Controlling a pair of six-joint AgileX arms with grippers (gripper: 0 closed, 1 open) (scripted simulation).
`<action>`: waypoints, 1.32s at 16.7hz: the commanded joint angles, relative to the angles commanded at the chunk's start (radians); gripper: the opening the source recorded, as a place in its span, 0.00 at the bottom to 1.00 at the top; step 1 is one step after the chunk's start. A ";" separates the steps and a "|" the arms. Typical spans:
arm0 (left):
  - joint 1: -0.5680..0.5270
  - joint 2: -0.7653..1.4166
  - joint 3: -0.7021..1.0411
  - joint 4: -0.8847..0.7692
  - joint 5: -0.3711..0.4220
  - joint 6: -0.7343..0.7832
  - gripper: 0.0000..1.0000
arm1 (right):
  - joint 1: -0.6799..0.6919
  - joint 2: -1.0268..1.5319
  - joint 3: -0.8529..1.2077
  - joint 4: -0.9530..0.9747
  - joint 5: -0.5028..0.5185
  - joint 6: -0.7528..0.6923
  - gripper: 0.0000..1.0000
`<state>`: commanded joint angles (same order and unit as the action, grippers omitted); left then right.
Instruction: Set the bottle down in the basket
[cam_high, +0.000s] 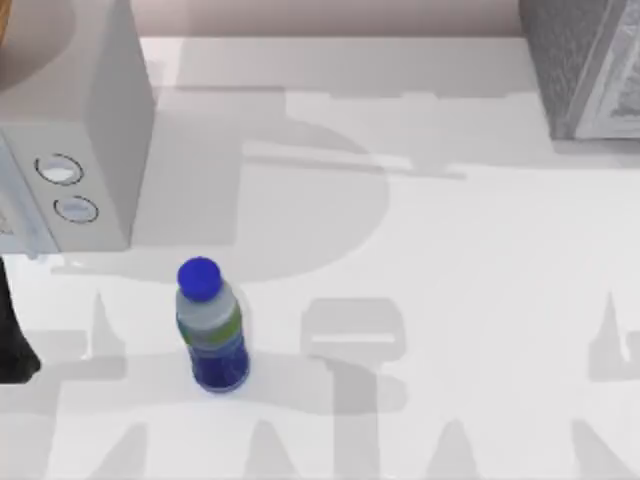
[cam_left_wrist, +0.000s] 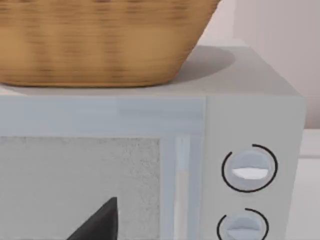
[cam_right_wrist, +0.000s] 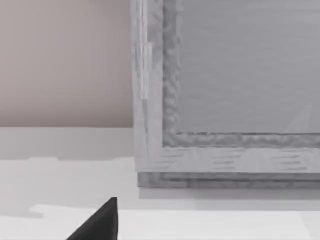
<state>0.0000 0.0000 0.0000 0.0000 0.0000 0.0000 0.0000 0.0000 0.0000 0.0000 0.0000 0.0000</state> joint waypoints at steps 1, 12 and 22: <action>0.000 0.000 0.000 0.000 0.000 0.000 1.00 | 0.000 0.000 0.000 0.000 0.000 0.000 1.00; -0.067 0.433 -0.024 0.313 0.194 0.067 1.00 | 0.000 0.000 0.000 0.000 0.000 0.000 1.00; -0.141 0.900 -0.041 0.663 0.412 0.147 1.00 | 0.000 0.000 0.000 0.000 0.000 0.000 1.00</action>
<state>-0.1410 0.8996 -0.0414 0.6632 0.4117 0.1473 0.0000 0.0000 0.0000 0.0000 0.0000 0.0000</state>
